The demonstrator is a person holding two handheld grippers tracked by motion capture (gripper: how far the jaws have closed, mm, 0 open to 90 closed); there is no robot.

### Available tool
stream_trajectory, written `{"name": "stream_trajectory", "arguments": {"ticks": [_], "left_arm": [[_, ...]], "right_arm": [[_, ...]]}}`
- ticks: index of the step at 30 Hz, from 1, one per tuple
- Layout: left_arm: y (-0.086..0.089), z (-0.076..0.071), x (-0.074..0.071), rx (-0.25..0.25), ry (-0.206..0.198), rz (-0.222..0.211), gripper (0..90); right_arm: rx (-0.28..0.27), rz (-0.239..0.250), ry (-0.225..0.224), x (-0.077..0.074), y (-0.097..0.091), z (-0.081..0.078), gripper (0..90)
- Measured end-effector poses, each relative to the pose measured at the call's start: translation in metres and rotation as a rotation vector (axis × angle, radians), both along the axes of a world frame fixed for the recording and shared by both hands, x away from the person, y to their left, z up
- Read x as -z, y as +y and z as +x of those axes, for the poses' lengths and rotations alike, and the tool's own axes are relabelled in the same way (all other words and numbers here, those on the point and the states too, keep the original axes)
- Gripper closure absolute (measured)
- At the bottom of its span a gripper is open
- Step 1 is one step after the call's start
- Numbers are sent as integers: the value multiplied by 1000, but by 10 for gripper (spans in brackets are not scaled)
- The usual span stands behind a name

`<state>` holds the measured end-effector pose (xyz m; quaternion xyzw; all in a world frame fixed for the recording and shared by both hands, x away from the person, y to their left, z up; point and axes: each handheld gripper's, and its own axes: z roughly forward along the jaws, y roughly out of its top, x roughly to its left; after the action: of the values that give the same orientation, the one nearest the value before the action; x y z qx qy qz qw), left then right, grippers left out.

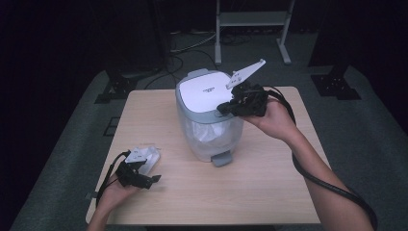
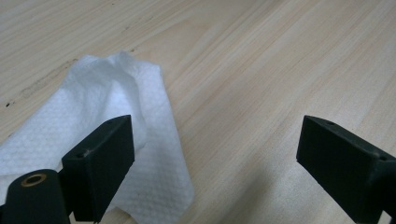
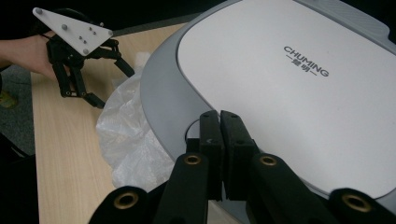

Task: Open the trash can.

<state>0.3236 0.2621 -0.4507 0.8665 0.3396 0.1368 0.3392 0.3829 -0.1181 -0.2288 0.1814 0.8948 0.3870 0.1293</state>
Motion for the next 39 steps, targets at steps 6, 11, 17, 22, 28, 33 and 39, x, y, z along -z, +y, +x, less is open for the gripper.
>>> {"name": "stream_trajectory", "arguments": {"ticks": [6,11,17,22,28,33,39], "left_arm": [[2,0,-1,-7,-5,-7,102],[1,0,0,-5,-1,-5,102],[1,0,-1,-3,-1,-4,102],[0,0,0,-3,-2,-5,102],[1,0,-1,-5,-3,-7,102],[0,0,0,-3,-4,-3,102],[2,0,-1,-10,-9,-13,102]], "right_arm": [[-1,11,-1,1,0,1,877],[1,23,4,2,-1,1,877],[6,21,-1,2,-1,0,878],[5,29,4,3,-2,-1,892],[2,26,-1,5,-2,-1,897],[7,25,3,5,-3,-2,895],[9,30,-9,6,-8,-6,823]]}}
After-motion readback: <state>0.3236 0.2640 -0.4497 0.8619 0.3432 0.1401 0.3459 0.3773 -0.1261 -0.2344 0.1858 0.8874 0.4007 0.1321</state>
